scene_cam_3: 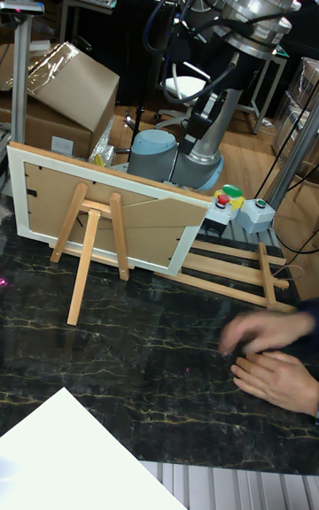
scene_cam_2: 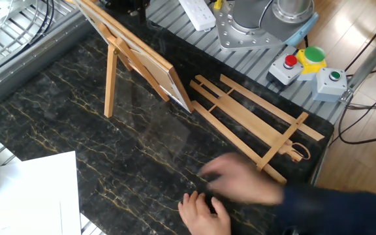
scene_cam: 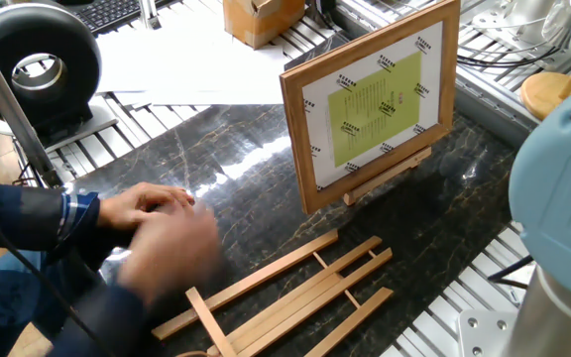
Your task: Take the photo frame down from the bracket
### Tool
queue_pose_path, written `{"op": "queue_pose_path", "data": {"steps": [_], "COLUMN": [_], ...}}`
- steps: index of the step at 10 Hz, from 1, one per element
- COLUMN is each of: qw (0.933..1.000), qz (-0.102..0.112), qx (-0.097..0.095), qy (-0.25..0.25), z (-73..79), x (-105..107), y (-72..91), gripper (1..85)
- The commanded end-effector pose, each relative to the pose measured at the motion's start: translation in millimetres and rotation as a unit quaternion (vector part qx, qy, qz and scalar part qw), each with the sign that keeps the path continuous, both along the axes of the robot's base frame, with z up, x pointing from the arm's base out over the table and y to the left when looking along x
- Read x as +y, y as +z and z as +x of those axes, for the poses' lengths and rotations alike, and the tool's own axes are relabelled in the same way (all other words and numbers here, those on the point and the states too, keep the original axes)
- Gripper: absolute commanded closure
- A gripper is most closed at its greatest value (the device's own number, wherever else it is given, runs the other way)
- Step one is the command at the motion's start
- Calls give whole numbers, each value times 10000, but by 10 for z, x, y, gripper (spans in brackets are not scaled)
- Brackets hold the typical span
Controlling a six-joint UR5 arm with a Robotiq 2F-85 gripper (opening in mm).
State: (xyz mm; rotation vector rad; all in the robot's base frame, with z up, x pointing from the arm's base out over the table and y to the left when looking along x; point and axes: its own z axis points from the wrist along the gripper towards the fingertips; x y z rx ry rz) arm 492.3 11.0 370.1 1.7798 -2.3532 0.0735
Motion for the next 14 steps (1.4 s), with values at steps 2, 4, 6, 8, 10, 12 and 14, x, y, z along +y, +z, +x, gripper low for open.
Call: {"op": "queue_pose_path", "data": {"steps": [2,4,6,8,10,12,14], "qw": [9987,9960,9932,9919,9905,9894,9887], "qz": [311,298,270,466,436,460,564], "qx": [86,-44,-259,-251,-190,-104,63], "qy": [395,844,1107,1152,1291,1371,1385], "z": [26,265,410,426,385,313,190], "x": [59,-386,-653,-710,-785,-804,-784], "y": [-29,-244,-537,-796,-881,-937,-908], "gripper": [520,350,330,317,303,293,273]}}
